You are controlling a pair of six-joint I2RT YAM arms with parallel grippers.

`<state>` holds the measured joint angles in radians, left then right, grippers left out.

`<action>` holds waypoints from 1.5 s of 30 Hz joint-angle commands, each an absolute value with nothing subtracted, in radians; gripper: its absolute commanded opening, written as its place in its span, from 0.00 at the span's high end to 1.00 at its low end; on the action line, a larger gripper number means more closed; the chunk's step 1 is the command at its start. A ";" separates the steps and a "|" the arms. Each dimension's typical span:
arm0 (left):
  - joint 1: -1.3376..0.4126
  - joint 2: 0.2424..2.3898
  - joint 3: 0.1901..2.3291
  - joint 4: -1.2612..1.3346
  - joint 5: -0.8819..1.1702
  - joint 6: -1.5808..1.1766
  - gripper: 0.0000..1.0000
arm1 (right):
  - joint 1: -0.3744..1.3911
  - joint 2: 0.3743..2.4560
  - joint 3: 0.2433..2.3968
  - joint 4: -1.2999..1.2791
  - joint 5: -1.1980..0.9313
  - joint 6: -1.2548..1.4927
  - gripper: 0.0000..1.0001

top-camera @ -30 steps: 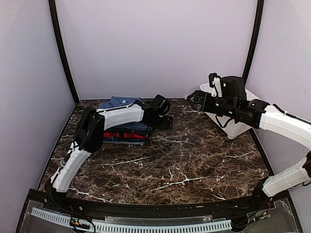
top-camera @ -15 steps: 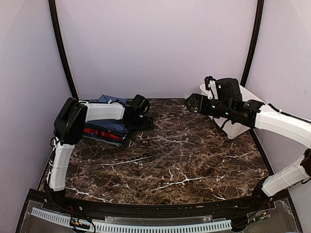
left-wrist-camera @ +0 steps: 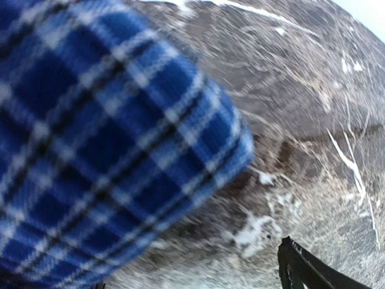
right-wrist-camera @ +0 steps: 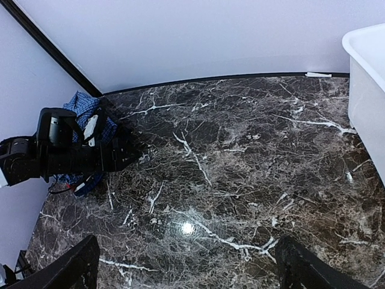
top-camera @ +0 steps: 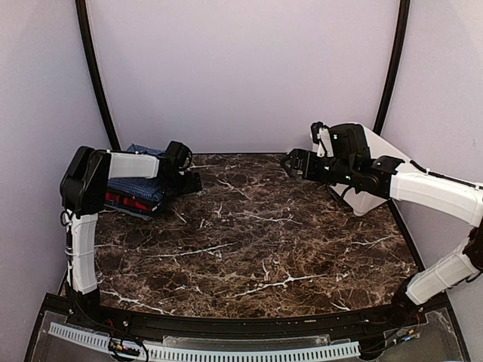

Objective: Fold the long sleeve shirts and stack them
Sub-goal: Move the square-folded shirt to the corner of the board.

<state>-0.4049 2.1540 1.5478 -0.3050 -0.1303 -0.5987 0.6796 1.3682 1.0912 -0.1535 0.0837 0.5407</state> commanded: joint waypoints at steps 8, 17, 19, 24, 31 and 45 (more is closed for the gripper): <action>-0.286 2.179 1.639 -0.287 -0.089 -0.514 0.01 | 0.676 1.376 1.079 -0.121 0.035 0.551 0.01; -0.260 2.247 1.800 -0.311 -0.053 -0.468 0.01 | 0.676 1.381 1.065 -0.129 0.005 0.558 0.01; -0.259 2.249 1.814 -0.309 -0.034 -0.461 0.01 | 0.676 1.380 1.059 -0.129 0.005 0.559 0.01; -0.267 2.238 1.857 -0.326 0.042 -0.442 0.01 | 0.676 1.386 1.061 -0.138 0.013 0.547 0.01; -0.322 2.129 1.855 -0.324 0.075 -0.402 0.01 | 0.676 1.399 1.085 -0.152 0.042 0.509 0.01; -0.506 1.798 1.613 -0.241 0.033 -0.360 0.01 | 0.676 1.304 1.059 -0.095 0.117 0.448 0.02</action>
